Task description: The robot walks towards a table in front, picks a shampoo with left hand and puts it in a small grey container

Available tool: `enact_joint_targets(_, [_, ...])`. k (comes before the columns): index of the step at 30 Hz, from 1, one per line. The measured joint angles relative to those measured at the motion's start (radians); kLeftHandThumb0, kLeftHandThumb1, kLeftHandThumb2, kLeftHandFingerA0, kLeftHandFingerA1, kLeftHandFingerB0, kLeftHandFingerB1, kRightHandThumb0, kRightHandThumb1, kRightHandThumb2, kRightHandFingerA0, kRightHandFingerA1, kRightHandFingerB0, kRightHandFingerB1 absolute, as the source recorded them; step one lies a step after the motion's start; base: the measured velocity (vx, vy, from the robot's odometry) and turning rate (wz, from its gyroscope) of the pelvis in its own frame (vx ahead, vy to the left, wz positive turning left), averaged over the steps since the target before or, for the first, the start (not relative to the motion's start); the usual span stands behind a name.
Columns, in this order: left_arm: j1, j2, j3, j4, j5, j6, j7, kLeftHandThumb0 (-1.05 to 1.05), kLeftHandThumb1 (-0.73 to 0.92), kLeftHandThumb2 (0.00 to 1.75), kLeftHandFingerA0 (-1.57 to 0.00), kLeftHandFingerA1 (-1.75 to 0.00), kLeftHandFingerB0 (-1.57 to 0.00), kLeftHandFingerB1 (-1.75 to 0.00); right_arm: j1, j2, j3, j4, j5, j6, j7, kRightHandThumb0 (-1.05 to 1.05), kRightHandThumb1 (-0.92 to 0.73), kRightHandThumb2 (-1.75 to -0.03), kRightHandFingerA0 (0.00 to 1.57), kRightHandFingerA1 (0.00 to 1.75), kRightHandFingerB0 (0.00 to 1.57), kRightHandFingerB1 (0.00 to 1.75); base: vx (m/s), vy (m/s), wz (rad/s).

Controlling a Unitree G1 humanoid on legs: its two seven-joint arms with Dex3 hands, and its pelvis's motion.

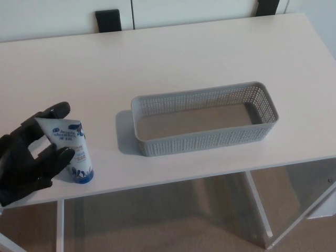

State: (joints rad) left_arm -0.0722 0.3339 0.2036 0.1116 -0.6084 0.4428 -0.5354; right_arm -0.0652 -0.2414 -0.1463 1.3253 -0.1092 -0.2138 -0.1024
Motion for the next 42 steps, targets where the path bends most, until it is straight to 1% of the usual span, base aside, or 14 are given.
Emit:
enact_joint_targets(11, [-0.014, -0.024, -0.041, 0.039, 0.01, 0.037, -0.005, -0.51, 0.32, 0.71, -0.01, -0.34, 0.0, -0.19, -0.001, 0.0, 0.004, -0.002, -0.001, 0.0, 0.004, -0.41, -0.48, -0.77, 0.72, 0.62, 0.53, 0.53, 0.0, 0.0, 0.0])
enact_joint_targets(13, [-0.018, -0.029, -0.055, 0.038, 0.017, 0.04, 0.002, -0.36, 0.47, 0.55, -0.29, -0.4, 0.0, -0.2, -0.003, 0.0, 0.004, -0.003, -0.001, -0.001, 0.005, -0.35, -0.58, -0.58, 0.8, 0.5, 0.6, 0.41, 0.0, 0.0, 0.0])
enact_joint_targets(15, [-0.024, -0.03, -0.083, 0.038, 0.042, 0.039, 0.014, -0.3, 0.62, 0.66, -0.92, -0.66, -0.18, -0.32, -0.006, 0.0, 0.004, -0.003, -0.001, -0.001, 0.005, -0.34, -0.58, -0.58, 0.81, 0.51, 0.61, 0.42, 0.0, 0.0, 0.0])
enact_joint_targets(17, [-0.027, -0.03, -0.114, 0.039, 0.074, 0.028, 0.028, -0.21, 0.76, 0.62, -1.08, -0.83, -0.41, -0.34, -0.011, 0.0, 0.004, -0.003, -0.001, -0.001, 0.006, -0.35, -0.58, -0.57, 0.81, 0.5, 0.61, 0.42, 0.0, 0.0, 0.0])
enact_joint_targets(18, [-0.028, -0.03, -0.117, 0.039, 0.078, 0.026, 0.03, -0.09, 0.81, 0.66, -0.94, -1.53, -0.74, -0.54, -0.011, 0.0, 0.004, -0.003, -0.001, -0.001, 0.006, -0.31, -0.58, -0.57, 0.8, 0.48, 0.63, 0.42, 0.0, 0.0, 0.0])
enact_joint_targets(20, [-0.037, -0.032, -0.146, 0.041, 0.114, -0.001, 0.048, 0.0, 0.77, 0.83, -0.9, -1.67, -0.81, -0.66, -0.011, 0.0, 0.004, -0.003, -0.001, -0.001, 0.006, -0.32, -0.57, -0.56, 0.82, 0.49, 0.64, 0.43, 0.0, 0.0, 0.0])
enact_joint_targets(22, [-0.04, -0.044, -0.164, 0.049, 0.145, -0.033, 0.066, -0.02, 0.73, 0.96, -0.81, -1.68, -0.78, -1.1, -0.011, 0.0, 0.001, -0.003, 0.001, -0.003, 0.007, -0.32, -0.58, -0.56, 0.8, 0.47, 0.63, 0.42, 0.0, 0.0, 0.0])
enact_joint_targets(25, [-0.041, -0.061, -0.174, 0.061, 0.181, -0.08, 0.088, -0.02, 0.73, 0.97, -0.87, -1.73, -0.71, -1.29, -0.01, 0.0, -0.007, -0.003, 0.002, -0.005, 0.01, -0.32, -0.58, -0.56, 0.8, 0.47, 0.63, 0.42, 0.0, 0.0, 0.0])
enact_joint_targets(31, [-0.041, -0.092, -0.151, 0.074, 0.218, -0.123, 0.128, -0.07, 0.78, 0.81, -0.85, -1.7, -0.66, -1.31, -0.011, -0.001, -0.016, -0.003, 0.003, -0.005, 0.022, -0.31, -0.58, -0.58, 0.82, 0.5, 0.63, 0.44, 0.0, 0.0, 0.0])
enact_joint_targets(32, [-0.041, -0.094, -0.148, 0.074, 0.219, -0.123, 0.131, -0.11, 0.66, 1.03, -1.17, -1.38, -0.73, -1.07, -0.012, -0.001, -0.016, -0.003, 0.003, -0.005, 0.023, -0.32, -0.58, -0.58, 0.82, 0.51, 0.63, 0.45, 0.0, 0.0, 0.0])
enact_joint_targets(33, [-0.041, -0.099, -0.14, 0.074, 0.221, -0.124, 0.138, -0.07, 0.78, 0.8, -0.87, -1.68, -0.66, -1.29, -0.013, -0.001, -0.016, -0.003, 0.003, -0.005, 0.023, -0.32, -0.57, -0.58, 0.82, 0.52, 0.64, 0.45, 0.0, 0.0, 0.0])
enact_joint_targets(37, [-0.036, -0.113, -0.113, 0.065, 0.228, -0.122, 0.16, -0.06, 0.65, 1.04, -1.15, -1.37, -0.73, -1.06, -0.025, -0.002, -0.016, -0.003, 0.002, -0.004, 0.024, -0.31, -0.59, -0.57, 0.8, 0.48, 0.64, 0.43, 0.0, 0.0, 0.0])
enact_joint_targets(38, [-0.032, -0.115, -0.109, 0.058, 0.229, -0.122, 0.164, -0.02, 0.74, 0.88, -0.86, -1.69, -0.68, -1.27, -0.026, -0.003, -0.015, -0.003, 0.002, -0.004, 0.024, -0.31, -0.59, -0.57, 0.79, 0.48, 0.64, 0.43, 0.0, 0.0, 0.0])
enact_joint_targets(42, [-0.014, -0.125, -0.088, -0.007, 0.232, -0.115, 0.181, -0.03, 0.74, 0.84, -0.87, -1.63, -0.72, -1.26, -0.028, -0.004, -0.007, -0.003, -0.001, -0.003, 0.024, -0.31, -0.6, -0.57, 0.79, 0.47, 0.64, 0.43, 0.0, 0.0, 0.0])
